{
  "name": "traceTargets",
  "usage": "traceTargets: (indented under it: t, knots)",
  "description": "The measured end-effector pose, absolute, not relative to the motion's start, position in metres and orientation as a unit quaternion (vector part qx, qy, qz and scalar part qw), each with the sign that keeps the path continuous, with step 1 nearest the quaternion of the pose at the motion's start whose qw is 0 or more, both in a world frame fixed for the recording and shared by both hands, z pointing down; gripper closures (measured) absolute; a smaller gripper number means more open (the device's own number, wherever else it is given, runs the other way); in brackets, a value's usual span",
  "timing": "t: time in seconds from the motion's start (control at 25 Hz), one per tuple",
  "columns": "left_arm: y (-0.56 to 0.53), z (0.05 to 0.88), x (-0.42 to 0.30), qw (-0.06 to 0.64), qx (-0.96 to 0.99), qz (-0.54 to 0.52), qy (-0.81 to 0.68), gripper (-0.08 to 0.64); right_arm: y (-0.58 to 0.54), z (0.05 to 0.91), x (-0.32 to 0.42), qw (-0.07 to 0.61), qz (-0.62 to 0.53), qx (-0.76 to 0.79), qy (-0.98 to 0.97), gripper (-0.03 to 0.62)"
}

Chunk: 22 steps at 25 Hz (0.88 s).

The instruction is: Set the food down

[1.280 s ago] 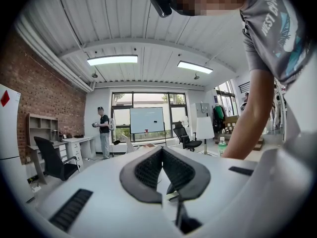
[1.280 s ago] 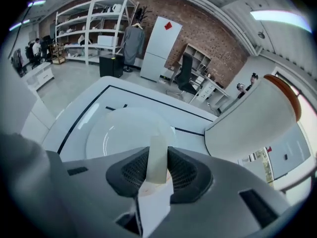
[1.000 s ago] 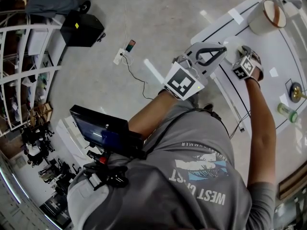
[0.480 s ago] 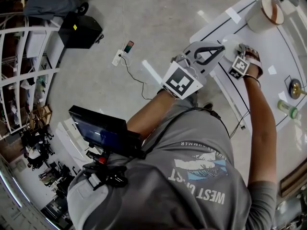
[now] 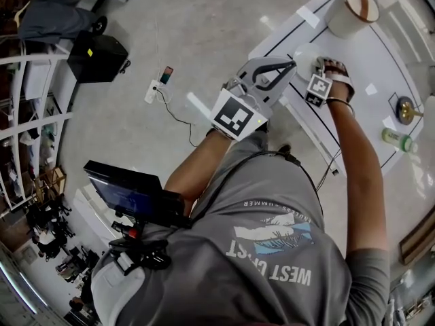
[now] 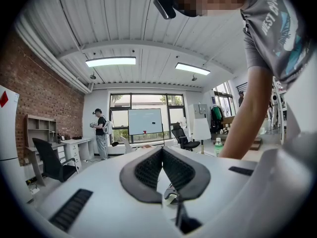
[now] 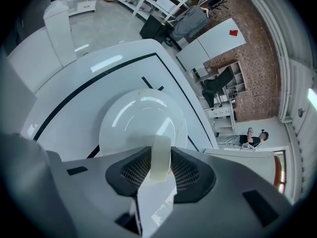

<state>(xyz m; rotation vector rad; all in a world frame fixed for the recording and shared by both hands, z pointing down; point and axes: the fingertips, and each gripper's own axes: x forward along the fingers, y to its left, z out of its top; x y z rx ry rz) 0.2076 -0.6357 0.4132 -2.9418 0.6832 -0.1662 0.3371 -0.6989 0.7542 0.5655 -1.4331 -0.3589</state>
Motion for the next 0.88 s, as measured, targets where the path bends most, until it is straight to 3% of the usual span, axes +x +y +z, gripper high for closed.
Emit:
traceTargets:
  t: [0.52, 0.88]
  knots:
    - [-0.641, 0.413, 0.206, 0.054, -0.969, -0.057, 0.234, 0.552, -0.685, 0.753, 0.337, 0.736, -0.094, 0.185, -0.644, 0.453]
    - [-0.643, 0.407, 0.208, 0.053, -0.967, -0.055, 0.241, 0.552, -0.692, 0.753, 0.314, 0.697, -0.085, 0.165, -0.693, 0.420]
